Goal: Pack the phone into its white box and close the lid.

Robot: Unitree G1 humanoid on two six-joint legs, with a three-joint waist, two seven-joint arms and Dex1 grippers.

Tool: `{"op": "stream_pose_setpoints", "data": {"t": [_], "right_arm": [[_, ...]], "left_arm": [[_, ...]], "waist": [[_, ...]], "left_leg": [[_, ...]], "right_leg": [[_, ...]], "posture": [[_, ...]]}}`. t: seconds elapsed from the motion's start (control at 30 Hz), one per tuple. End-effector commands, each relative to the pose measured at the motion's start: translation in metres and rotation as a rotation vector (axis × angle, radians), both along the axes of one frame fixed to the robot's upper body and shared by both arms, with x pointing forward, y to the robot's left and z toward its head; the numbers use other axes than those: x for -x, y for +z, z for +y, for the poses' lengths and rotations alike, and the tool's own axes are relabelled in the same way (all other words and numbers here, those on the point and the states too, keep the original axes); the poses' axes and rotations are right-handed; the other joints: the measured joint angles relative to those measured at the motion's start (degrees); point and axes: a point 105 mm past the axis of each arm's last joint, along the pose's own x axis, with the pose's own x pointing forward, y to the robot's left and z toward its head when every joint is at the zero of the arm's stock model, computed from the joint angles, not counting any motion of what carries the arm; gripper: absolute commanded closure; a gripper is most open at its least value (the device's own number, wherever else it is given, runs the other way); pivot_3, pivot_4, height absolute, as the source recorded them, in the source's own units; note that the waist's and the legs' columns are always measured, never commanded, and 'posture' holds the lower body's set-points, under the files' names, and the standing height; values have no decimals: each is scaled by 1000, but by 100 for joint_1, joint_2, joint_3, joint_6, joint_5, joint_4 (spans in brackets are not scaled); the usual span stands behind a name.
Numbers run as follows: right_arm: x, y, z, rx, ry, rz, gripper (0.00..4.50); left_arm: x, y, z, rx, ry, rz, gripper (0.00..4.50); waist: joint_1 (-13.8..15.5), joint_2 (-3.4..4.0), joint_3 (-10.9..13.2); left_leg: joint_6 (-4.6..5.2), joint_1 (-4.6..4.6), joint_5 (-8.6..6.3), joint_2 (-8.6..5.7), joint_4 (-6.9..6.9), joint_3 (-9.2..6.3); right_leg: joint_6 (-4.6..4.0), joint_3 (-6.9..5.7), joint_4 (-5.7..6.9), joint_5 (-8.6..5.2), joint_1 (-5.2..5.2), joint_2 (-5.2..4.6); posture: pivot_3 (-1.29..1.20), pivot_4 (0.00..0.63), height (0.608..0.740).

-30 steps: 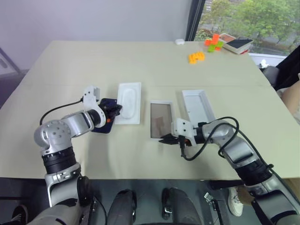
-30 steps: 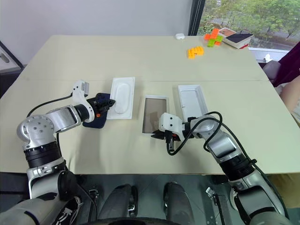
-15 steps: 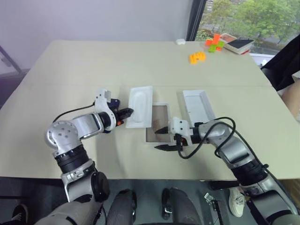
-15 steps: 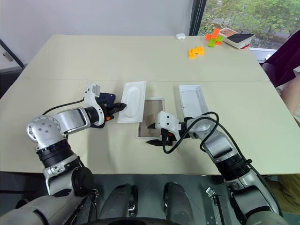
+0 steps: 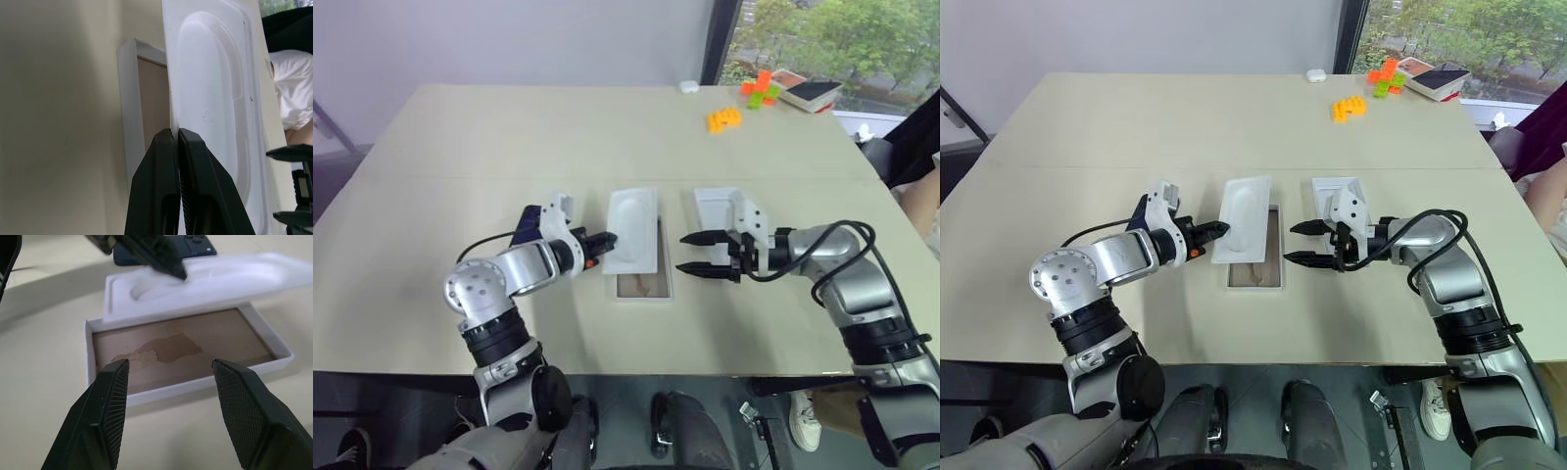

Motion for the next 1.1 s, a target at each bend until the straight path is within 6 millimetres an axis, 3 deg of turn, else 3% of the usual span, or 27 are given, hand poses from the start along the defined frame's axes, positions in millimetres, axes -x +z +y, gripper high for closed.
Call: {"op": "stream_pose_setpoints", "data": {"t": [0.03, 0.43, 0.53, 0.63, 0.93, 1.03, 1.1], "right_arm": [[-6, 14, 1, -15, -9, -73, 1696], [-10, 11, 1, -8, -25, -111, 1696], [-11, 11, 2, -8, -26, -119, 1658], [-13, 10, 3, -6, -26, -123, 1658], [-22, 11, 11, -22, -41, -147, 1658], [-24, 14, 18, -44, -36, -149, 1658], [-24, 13, 20, -44, -29, -151, 1658]], "left_arm": [[5, -1, -9, -2, -37, -2, 4500], [8, -4, -16, -7, -44, 12, 4500], [7, -2, -16, -6, -44, 6, 3514], [8, 0, -16, -17, -51, -10, 2166], [4, 20, -3, 2, -28, -79, 2166], [5, 39, -2, 82, -68, -138, 2166], [7, 45, 3, 39, -91, -177, 2166]], "waist": [[0, 0, 0], [-3, -1, 0], [2, -1, 0], [0, 0, 0], [-3, 0, 0], [-1, -1, 1], [-3, -1, 0]], "left_leg": [[0, -1, 0, 0, 0, 0], [0, -2, 0, -4, 0, -1], [0, -1, 0, -3, 0, -1], [0, -1, 0, -3, 1, 0], [-2, 0, 1, 0, 1, -1], [-2, -2, 1, 2, 1, -1], [-2, -1, 1, 3, 1, -2]], "right_leg": [[0, 0, -1, 0, 0, 0], [0, -1, -1, 0, 0, 1], [0, -1, -1, 0, 0, 1], [0, 0, -1, 0, 0, 1], [0, 0, 1, 0, 0, 5], [0, 0, 0, 0, 0, 1], [0, 0, 1, 0, 0, 1]], "posture": [[0, 150, 740], [0, 150, 740], [0, 150, 740], [0, 150, 740], [0, 150, 740], [0, 150, 740], [0, 150, 740]]}}
